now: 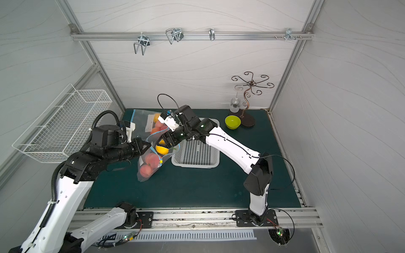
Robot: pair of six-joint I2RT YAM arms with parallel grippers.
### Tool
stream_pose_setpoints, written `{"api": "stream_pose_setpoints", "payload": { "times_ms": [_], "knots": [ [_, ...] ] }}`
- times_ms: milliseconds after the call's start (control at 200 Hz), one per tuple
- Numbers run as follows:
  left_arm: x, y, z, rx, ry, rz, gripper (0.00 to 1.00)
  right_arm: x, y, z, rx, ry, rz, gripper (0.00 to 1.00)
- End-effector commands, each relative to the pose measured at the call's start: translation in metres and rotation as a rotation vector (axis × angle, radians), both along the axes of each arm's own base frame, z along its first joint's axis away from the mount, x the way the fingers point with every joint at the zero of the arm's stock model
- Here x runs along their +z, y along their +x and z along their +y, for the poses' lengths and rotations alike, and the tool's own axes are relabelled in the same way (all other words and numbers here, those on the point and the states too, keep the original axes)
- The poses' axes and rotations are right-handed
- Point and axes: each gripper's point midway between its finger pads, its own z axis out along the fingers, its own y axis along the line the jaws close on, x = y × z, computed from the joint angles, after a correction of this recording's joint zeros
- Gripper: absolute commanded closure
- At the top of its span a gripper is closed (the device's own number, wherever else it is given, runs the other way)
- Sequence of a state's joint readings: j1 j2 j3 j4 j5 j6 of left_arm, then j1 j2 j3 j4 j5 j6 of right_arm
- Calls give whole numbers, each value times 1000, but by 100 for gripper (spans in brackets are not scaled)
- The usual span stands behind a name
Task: Place the peach in a zip-top bag and seal the zipper
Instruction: Place the peach in the zipper food storage bag, then adjust the zipper food storage bag at the center of the board.
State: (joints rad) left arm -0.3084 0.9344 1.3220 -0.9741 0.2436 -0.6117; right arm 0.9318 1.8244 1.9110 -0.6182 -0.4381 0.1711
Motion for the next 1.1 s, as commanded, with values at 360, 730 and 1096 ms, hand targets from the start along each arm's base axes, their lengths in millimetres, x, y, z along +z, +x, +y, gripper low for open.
{"api": "stream_pose_setpoints", "payload": {
  "times_ms": [360, 730, 1096],
  "knots": [
    [41, 23, 7, 197, -233, -158, 100, 61, -38, -68, -57, 143, -185, 26],
    [53, 29, 11, 273, -359, -194, 100, 10, -70, -65, -77, 104, -173, 35],
    [44, 27, 13, 293, -364, -183, 100, -12, -62, -21, -146, 94, -289, 41]
  ]
}}
